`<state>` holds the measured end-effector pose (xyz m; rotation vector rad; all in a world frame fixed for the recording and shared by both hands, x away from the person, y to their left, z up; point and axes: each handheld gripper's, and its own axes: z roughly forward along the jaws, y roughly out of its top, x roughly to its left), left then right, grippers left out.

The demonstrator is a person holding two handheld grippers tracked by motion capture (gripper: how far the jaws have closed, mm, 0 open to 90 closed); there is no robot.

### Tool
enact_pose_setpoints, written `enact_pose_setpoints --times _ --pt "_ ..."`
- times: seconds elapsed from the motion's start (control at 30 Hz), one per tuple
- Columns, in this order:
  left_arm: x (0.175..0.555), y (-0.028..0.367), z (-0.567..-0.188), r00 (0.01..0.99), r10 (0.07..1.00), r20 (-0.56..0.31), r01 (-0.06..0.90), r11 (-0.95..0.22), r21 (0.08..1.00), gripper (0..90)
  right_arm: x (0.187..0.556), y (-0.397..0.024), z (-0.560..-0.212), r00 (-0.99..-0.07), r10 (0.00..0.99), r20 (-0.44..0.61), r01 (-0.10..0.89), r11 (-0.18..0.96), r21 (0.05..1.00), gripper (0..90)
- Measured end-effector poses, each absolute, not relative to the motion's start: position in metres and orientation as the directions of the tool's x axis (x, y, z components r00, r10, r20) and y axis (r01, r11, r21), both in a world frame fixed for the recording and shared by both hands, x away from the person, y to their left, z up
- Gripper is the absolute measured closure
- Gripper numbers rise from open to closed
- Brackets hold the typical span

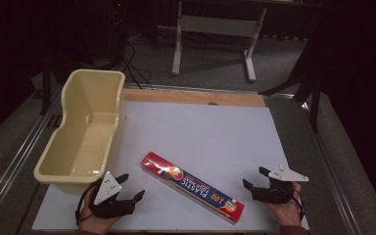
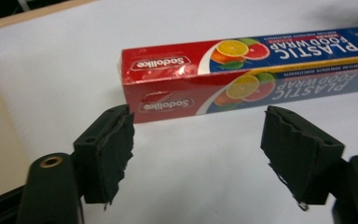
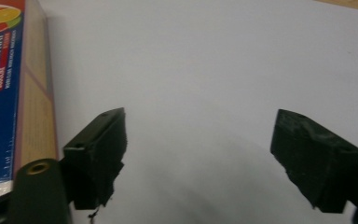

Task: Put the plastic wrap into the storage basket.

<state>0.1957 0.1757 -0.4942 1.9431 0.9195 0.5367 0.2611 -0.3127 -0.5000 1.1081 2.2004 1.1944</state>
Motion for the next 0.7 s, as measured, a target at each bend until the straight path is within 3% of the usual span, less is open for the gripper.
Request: enact_pose_setpoints --times 0.7 --pt "0.192 0.172 -0.492 0.646 0.763 0.023 0.348 -0.322 0.880 25.5 0.256 -0.296 -0.486 -0.679 0.731 0.071 0.428 0.316 0.847 28.2"
